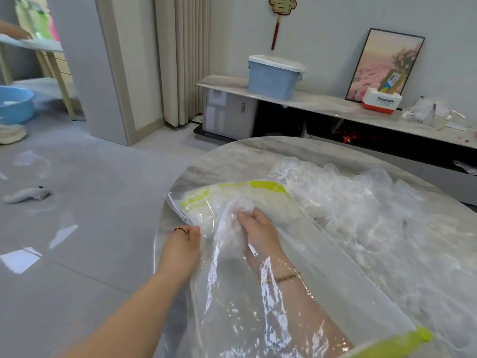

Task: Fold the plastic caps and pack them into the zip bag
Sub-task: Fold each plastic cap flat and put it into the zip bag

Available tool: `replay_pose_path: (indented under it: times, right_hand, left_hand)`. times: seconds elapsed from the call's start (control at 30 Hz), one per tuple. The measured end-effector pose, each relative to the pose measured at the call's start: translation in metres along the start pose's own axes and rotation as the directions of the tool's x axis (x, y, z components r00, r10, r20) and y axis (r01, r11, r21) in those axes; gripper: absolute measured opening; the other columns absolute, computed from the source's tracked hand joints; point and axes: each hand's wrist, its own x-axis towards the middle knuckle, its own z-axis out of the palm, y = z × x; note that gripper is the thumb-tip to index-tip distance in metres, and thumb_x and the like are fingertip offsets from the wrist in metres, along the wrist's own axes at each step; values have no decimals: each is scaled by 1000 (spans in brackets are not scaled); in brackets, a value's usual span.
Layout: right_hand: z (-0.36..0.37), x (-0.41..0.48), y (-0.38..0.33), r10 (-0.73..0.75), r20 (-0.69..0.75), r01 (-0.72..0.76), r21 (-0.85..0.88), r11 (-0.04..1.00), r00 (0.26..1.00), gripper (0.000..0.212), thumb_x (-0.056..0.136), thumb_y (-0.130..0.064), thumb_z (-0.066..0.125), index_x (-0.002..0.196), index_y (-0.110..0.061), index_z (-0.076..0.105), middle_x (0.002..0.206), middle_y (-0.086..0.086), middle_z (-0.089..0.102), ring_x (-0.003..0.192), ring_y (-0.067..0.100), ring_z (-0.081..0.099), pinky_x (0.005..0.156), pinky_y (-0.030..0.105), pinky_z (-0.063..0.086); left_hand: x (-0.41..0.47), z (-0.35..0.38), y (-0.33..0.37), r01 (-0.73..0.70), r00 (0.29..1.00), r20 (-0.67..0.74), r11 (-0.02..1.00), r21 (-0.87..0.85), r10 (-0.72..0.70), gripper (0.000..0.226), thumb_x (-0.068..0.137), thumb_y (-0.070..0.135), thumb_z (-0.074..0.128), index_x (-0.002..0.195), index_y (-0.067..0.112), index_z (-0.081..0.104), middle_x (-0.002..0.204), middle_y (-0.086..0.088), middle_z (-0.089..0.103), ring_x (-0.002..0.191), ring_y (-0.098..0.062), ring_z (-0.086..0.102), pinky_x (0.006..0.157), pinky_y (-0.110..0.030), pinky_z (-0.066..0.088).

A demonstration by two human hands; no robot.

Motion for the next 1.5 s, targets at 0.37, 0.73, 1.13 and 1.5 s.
replay_pose_path:
  times: [0.37,0.73,1.13,1.5]
  right_hand:
    - [31,61,-11,-69,-102,37,-288,957,992,19,92,-18,50,74,-13,51,69,5,53,72,26,54,62,36,41]
    - [26,67,-5,-46,-438,73,44,996,898,14,87,-5,56,85,-11,43,78,5,48,65,14,55,56,19,38]
    - [-5,-3,23,-192,-147,167,-164,972,970,48,92,7,41,138,-7,34,128,0,43,117,9,42,83,2,37]
    - [-124,-143,50,-136,318,340,-772,537,938,54,79,-40,30,129,-27,46,125,-22,36,120,-10,31,99,-2,16]
  left_hand:
    - [3,3,5,102,995,12,985,-139,-102,29,97,25,42,116,6,53,98,-5,54,89,-22,48,72,-25,33]
    - [20,-3,-9,136,984,-92,978,-161,-152,19,95,25,48,107,12,54,67,4,46,57,-11,43,52,-28,33]
    - [29,-11,-15,100,941,-271,932,-348,-202,26,93,19,49,118,12,52,70,-7,50,54,-25,44,51,-29,34]
    - [-1,-3,-4,-62,993,-86,983,173,77,53,94,25,48,143,15,31,145,-11,33,126,-32,40,101,-40,35]
